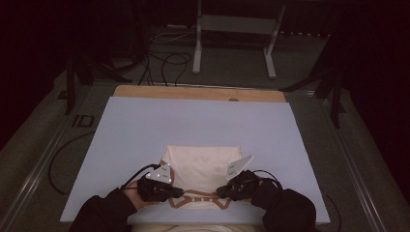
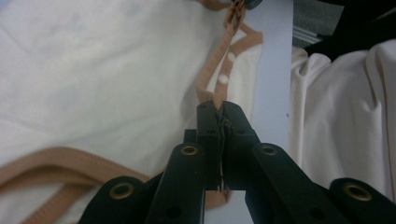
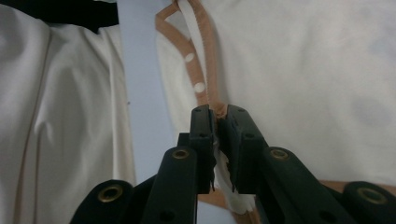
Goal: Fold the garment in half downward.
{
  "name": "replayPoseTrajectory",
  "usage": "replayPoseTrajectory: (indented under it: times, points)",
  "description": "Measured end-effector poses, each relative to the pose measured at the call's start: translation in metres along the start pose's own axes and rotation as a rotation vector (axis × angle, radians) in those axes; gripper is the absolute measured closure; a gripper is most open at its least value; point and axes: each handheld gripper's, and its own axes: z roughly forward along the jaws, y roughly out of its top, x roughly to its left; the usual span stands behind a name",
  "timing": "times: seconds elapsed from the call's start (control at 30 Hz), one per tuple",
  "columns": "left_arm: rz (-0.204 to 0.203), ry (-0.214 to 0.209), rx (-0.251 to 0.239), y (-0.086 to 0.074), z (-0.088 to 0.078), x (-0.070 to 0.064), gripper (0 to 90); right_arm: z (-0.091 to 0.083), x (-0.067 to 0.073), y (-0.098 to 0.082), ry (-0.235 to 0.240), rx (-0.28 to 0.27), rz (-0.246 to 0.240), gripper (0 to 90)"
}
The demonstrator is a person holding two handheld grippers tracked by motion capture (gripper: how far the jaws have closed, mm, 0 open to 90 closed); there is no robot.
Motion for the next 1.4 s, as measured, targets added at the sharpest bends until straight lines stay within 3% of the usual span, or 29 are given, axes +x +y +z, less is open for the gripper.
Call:
replayPoseTrajectory:
  times: [0.07,0.13,0.2,0.43,0.63,0.67,0.9,1.07,1.3,1.33,1.37,1.4]
  points:
    - [-0.002,-0.006,0.01,-0.003,0.002,-0.002,87.6,0.001,-0.001,-0.002,0.014,-0.007,-0.015,81.6]
    - [-0.007,-0.019,0.022,-0.009,0.005,-0.004,87.2,0.004,0.004,-0.007,0.033,0.0,0.009,78.8]
    - [-0.013,-0.029,0.025,-0.012,0.006,-0.005,86.6,0.005,0.006,-0.008,0.047,0.001,0.004,77.2]
    - [0.0,-0.074,0.064,-0.018,0.011,-0.011,76.5,0.012,0.014,-0.014,0.094,0.016,-0.011,70.5]
    - [0.003,-0.097,0.084,-0.021,0.015,-0.012,68.5,0.019,0.015,-0.022,0.122,0.041,0.017,63.9]
    - [0.004,-0.098,0.084,-0.023,0.017,-0.012,66.4,0.021,0.016,-0.023,0.107,0.049,0.005,63.4]
    - [0.01,-0.102,0.074,-0.024,0.019,-0.013,58.0,0.021,0.017,-0.025,0.122,0.029,-0.011,58.3]
    - [0.022,-0.1,0.003,-0.019,0.012,-0.014,47.8,0.011,0.017,-0.02,0.084,-0.027,-0.026,49.5]
    - [0.019,-0.045,-0.065,-0.009,-0.002,-0.014,19.9,-0.002,0.013,-0.016,0.048,-0.105,-0.013,34.6]
    - [0.007,-0.04,-0.082,-0.006,-0.006,-0.013,16.3,-0.007,0.011,-0.013,0.025,-0.123,0.003,27.3]
    - [0.007,-0.04,-0.082,-0.006,-0.006,-0.013,13.8,-0.007,0.011,-0.013,0.025,-0.123,0.003,27.3]
    - [0.002,-0.035,-0.091,-0.002,-0.009,-0.01,10.3,-0.012,0.008,-0.011,0.03,-0.153,0.014,19.3]
